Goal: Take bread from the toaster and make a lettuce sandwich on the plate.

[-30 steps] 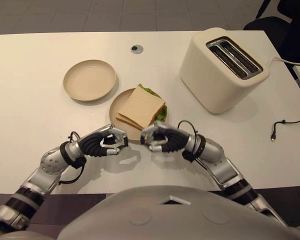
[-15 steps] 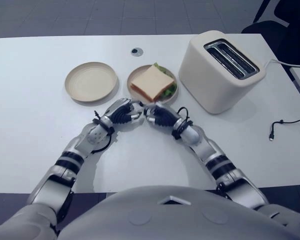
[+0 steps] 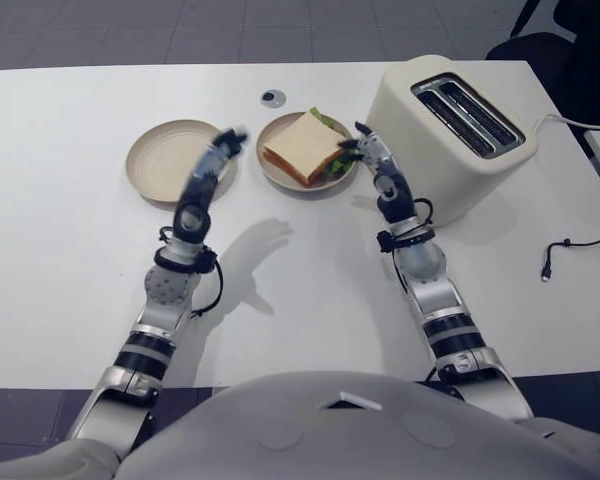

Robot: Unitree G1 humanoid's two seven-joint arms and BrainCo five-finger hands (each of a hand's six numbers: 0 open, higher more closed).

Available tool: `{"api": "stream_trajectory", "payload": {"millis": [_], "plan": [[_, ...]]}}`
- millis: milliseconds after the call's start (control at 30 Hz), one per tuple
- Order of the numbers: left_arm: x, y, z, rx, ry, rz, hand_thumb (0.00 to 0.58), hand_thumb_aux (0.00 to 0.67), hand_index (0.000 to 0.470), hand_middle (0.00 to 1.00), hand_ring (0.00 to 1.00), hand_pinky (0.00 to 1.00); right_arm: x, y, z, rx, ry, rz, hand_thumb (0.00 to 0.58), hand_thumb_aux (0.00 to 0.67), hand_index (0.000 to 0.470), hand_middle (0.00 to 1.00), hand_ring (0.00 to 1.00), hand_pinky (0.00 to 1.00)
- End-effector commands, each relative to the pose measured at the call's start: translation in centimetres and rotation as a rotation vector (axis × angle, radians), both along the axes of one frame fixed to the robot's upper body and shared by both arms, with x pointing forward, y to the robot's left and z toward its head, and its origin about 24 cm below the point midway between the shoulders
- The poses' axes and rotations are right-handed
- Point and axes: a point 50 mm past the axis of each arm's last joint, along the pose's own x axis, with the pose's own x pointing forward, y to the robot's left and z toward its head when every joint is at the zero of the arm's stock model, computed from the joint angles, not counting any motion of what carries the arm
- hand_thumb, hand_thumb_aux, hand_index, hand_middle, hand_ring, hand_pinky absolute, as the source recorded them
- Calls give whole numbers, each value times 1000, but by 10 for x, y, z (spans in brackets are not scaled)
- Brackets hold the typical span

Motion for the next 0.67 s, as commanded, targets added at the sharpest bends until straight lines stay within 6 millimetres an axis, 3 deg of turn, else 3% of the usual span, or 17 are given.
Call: {"api": "stream_trajectory", "payload": {"millis": [33, 133, 467, 667], "plan": [[4, -18, -22, -94, 132, 76, 0, 0, 0, 0, 0, 0, -4, 7, -10, 43, 39, -50, 0, 0, 0, 0, 0, 0], [4, -27, -34, -72, 203, 116, 0, 0, 0, 0, 0, 0, -6, 12, -15, 92, 65, -63, 0, 0, 0, 0, 0, 0], [22, -9, -41, -97, 313, 348, 0, 0, 0, 0, 0, 0, 6, 27, -12, 195, 43, -55, 0, 0, 0, 0, 0, 0], [36, -22, -25, -79, 209, 307, 0, 0, 0, 0, 0, 0, 18, 32, -7, 202, 22, -50, 0, 0, 0, 0, 0, 0]]}}
